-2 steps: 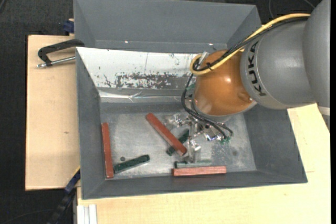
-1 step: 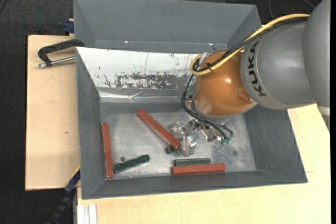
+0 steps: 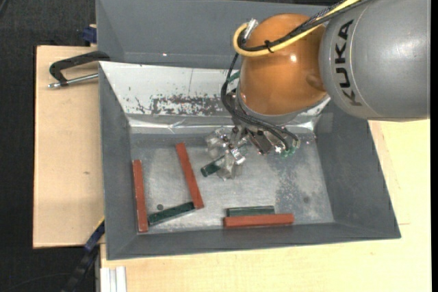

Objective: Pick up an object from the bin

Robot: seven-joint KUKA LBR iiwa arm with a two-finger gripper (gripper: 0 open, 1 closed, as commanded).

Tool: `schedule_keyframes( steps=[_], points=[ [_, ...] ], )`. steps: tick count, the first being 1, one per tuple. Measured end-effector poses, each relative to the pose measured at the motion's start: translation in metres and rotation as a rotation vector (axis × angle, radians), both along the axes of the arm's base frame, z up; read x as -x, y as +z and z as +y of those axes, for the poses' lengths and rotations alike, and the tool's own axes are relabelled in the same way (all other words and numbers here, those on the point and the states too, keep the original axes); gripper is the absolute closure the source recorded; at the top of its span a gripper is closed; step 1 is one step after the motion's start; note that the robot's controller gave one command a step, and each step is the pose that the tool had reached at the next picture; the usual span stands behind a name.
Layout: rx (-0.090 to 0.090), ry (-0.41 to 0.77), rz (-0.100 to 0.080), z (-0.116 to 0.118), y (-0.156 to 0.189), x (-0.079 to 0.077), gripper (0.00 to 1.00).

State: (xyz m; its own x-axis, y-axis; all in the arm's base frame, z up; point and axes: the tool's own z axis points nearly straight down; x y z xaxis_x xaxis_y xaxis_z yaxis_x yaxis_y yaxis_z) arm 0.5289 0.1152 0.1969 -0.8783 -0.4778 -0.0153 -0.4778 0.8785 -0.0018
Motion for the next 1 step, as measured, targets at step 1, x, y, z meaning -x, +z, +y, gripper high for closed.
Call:
schedule_keyframes(
  steps=[1],
  points=[
    [0.005,-0.026,0.003,-0.0467,0.0454,0.0112,1.0]
  ],
)
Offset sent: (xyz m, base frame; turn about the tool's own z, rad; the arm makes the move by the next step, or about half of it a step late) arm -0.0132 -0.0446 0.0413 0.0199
